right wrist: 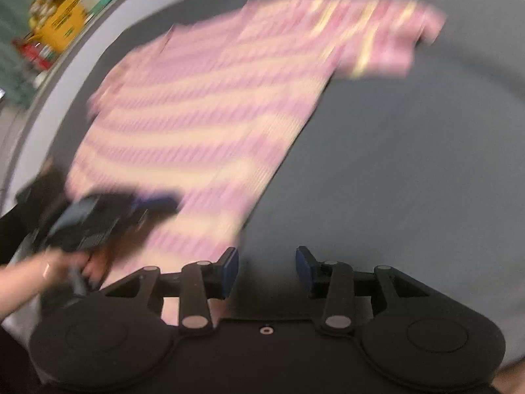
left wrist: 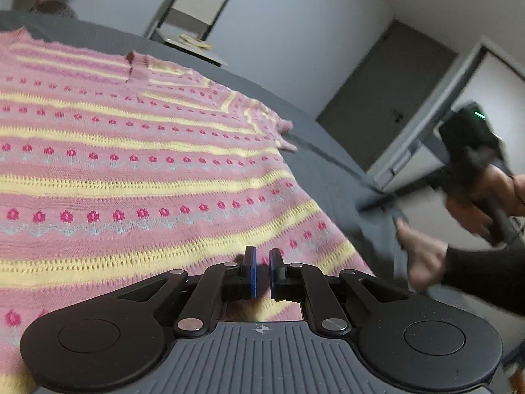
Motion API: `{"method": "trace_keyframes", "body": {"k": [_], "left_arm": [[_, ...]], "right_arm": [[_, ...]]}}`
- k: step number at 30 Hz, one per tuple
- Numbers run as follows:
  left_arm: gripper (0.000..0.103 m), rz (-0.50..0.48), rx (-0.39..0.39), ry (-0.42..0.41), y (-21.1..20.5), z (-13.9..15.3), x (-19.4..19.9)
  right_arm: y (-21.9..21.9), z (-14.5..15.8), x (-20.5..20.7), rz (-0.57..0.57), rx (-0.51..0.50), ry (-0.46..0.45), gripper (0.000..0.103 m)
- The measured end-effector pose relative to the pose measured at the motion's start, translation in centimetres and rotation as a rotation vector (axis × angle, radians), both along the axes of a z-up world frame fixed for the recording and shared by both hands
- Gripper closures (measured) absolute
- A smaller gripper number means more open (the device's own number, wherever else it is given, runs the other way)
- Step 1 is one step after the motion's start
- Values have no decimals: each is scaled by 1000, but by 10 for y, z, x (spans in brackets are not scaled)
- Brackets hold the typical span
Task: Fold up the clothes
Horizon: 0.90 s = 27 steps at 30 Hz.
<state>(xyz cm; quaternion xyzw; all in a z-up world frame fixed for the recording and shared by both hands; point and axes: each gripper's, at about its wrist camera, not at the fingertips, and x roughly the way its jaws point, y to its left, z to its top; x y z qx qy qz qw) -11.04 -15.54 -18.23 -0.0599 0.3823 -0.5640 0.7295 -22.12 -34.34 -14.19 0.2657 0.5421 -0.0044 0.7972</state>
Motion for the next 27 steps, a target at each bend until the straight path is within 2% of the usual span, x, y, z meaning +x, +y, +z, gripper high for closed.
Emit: {"method": "trace_keyframes", "body": {"k": [3,5,7,12,15,17,19,21,24,27], "left_arm": [[96,-87,65,-49,6,11,-10],[95,-158,114,-87,12,22,-19],[95,-221,147,-137,15,34,-27],[95,-285,223,-271,12,55,-46],[95,-272,195,-243,8,59,-46],[96,-266,132,-181,9,62,-44],[95,-250,69,-116,7,65,-42],[95,-234,44,-49,1,63,-40],[96,-225,85,48,-13,51,-40],[96,-200,141,-10,-17,45,-48]], "right_arm": [[22,-17,-10,24,43,24,66],[34,-26,-11,58,34,62,73],[51,-21,-16,102,12,32,74],[110,7,-7,386,-133,-97,74],[137,12,-6,479,-257,-133,70],[148,11,-8,511,-318,-162,68],[158,9,-11,531,-354,-192,65],[166,6,-11,554,-357,-203,61],[175,0,-9,595,-333,-198,61],[177,-6,-8,622,-306,-179,60]]}}
